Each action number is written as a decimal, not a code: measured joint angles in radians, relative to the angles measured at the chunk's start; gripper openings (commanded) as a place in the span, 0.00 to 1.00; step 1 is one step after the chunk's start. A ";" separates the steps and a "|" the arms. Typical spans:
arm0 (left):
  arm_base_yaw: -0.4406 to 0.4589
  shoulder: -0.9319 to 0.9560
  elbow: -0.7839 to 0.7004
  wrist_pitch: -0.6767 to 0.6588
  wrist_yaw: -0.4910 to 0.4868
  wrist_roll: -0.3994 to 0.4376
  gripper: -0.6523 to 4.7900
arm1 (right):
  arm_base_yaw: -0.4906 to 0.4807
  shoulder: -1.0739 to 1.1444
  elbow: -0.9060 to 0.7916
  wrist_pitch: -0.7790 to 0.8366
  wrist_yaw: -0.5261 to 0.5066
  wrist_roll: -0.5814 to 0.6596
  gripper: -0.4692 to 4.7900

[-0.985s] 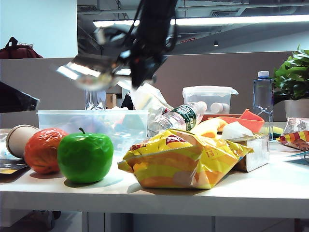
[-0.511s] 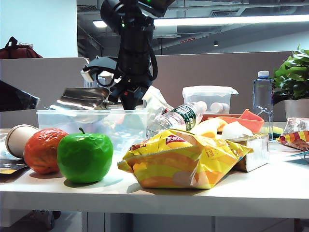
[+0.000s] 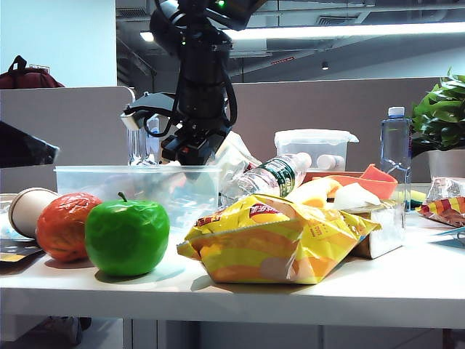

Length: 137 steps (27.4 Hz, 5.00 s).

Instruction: Pick up the metal ice scoop from the table and place it inside the transparent plastic box.

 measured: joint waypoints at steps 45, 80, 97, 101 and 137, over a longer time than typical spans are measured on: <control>0.488 -0.095 0.000 -0.001 0.001 0.000 0.11 | -0.263 -0.351 -0.004 -0.358 -0.230 0.406 0.09; 0.758 -0.110 -0.001 -0.007 0.000 0.000 0.11 | -0.502 -1.287 -0.908 0.230 -0.539 0.511 0.09; 0.758 -0.110 -0.001 -0.008 0.000 0.000 0.11 | -0.502 -1.673 -1.289 0.484 -0.517 0.678 0.09; 0.769 -0.110 -0.001 -0.008 0.000 0.000 0.11 | -0.502 -1.735 -1.291 0.483 -0.516 0.683 0.09; 0.788 -0.110 -0.001 -0.008 0.000 0.000 0.11 | -0.501 -1.880 -1.367 0.452 -0.418 0.697 0.09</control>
